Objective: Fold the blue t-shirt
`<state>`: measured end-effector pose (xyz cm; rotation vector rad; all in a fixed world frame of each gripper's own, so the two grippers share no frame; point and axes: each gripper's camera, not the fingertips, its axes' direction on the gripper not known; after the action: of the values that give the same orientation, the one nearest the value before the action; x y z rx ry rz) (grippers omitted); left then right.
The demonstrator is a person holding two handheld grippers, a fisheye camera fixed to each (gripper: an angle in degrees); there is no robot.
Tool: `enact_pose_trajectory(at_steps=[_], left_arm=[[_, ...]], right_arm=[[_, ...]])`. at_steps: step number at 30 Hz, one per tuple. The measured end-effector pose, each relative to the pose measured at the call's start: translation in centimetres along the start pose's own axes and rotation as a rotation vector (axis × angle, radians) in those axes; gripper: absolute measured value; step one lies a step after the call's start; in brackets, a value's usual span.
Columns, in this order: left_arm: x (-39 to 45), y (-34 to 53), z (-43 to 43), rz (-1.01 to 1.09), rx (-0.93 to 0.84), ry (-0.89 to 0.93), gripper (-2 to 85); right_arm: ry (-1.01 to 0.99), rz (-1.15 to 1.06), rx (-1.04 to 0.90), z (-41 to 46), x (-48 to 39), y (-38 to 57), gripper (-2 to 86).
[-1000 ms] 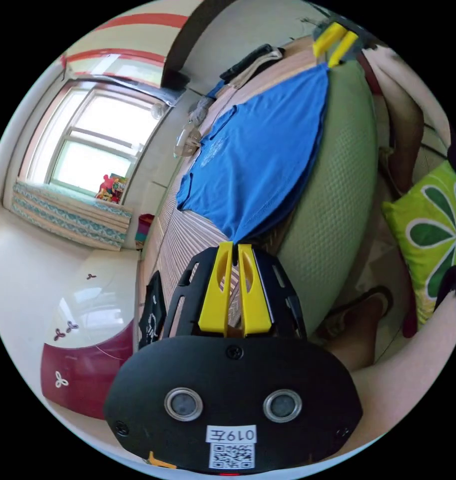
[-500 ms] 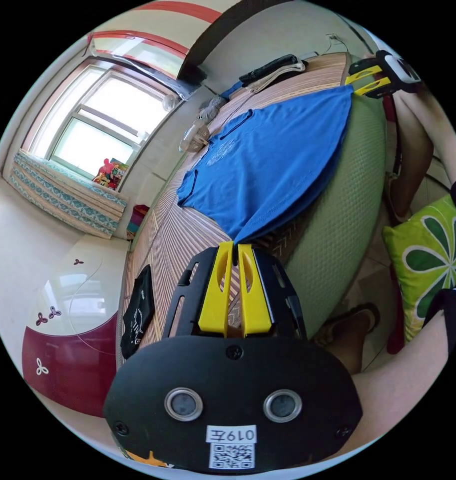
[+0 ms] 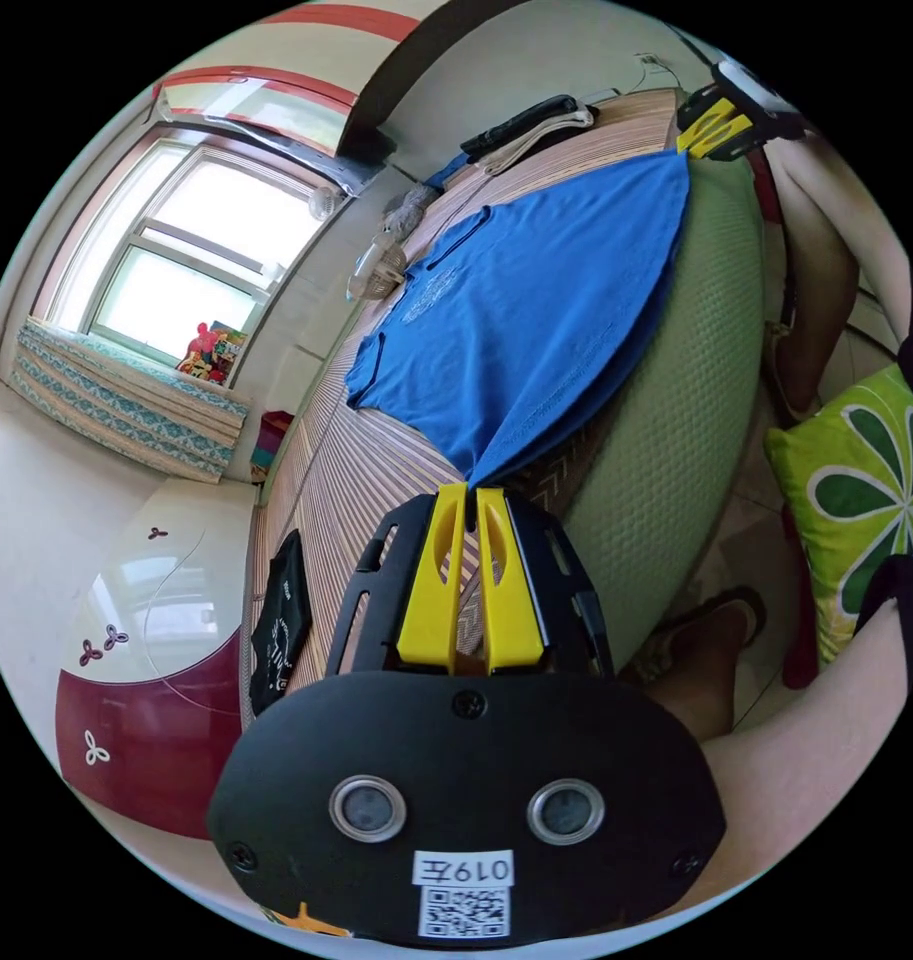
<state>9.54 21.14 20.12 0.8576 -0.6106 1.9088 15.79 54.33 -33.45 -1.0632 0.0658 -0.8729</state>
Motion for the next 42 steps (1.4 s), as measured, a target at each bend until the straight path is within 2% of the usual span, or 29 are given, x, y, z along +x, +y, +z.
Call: enact_pose_trajectory(at_steps=[5, 9, 14, 19, 24, 42], left_arm=[[-2.4, -0.8, 0.4, -0.019, -0.004, 0.030, 0.2], [-3.6, -1.7, 0.5, -0.015, -0.007, 0.031, 0.2], [-4.0, -3.2, 0.5, 0.113, -0.039, -0.051, 0.4], [-5.9, -5.0, 0.4, 0.198, -0.041, -0.028, 0.5], [-8.7, -6.6, -0.3, 0.267, -0.045, 0.017, 0.6], [-27.4, -11.4, -4.3, 0.175, -0.079, 0.541, 0.6]], right_arm=[[-0.090, 0.090, 0.071, -2.5, 5.0, 0.6, -0.9], [-0.059, 0.110, 0.055, -2.7, 6.5, 0.5, -0.9], [-0.056, 0.064, 0.036, -3.2, 6.8, 0.3, -0.9], [-0.068, 0.038, 0.041, -4.7, 8.9, 0.4, -0.9], [-0.163, 0.058, 0.073, -7.0, 13.1, 1.3, -0.9], [-0.392, 0.033, 0.134, -18.8, 27.9, 4.9, -0.9]])
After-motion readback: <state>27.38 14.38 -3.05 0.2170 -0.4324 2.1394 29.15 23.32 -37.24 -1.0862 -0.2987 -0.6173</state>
